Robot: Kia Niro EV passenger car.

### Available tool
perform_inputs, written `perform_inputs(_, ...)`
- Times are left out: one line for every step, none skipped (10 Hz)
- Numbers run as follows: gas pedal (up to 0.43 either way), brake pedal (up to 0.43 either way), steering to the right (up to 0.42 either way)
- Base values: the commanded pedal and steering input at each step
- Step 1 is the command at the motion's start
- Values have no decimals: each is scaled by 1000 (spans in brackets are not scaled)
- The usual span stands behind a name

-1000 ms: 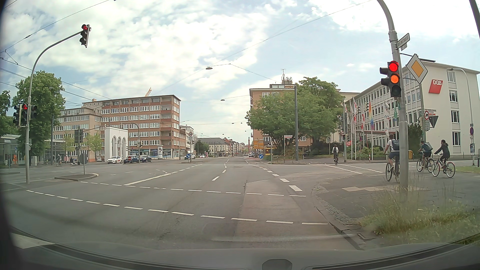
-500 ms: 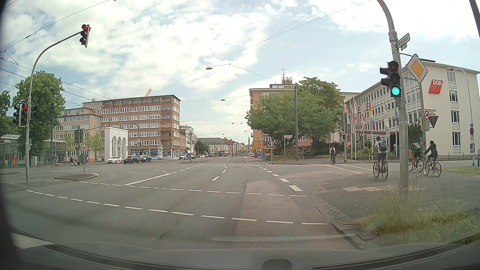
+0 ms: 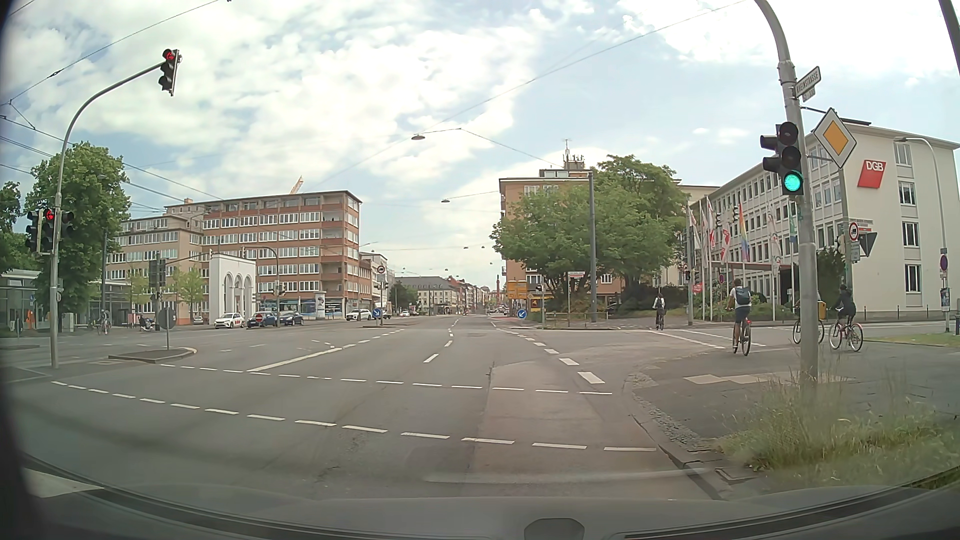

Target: Follow the waypoints while adhering to traffic rules and regulations

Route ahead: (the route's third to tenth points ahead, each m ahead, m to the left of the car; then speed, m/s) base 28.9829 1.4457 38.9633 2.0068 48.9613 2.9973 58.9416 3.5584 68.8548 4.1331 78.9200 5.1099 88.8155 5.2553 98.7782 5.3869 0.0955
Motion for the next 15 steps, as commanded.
perform_inputs(157, 24, 0)
perform_inputs(197, 30, -1)
perform_inputs(228, 30, -1)
perform_inputs(248, 30, 0)
perform_inputs(260, 30, 0)
perform_inputs(280, 30, 0)
perform_inputs(287, 30, 0)
perform_inputs(319, 30, 3)
perform_inputs(350, 30, 4)
perform_inputs(370, 30, 5)
perform_inputs(378, 30, 5)
perform_inputs(398, 30, 5)
perform_inputs(421, 30, 5)
perform_inputs(429, 30, 5)
perform_inputs(441, 37, 5)
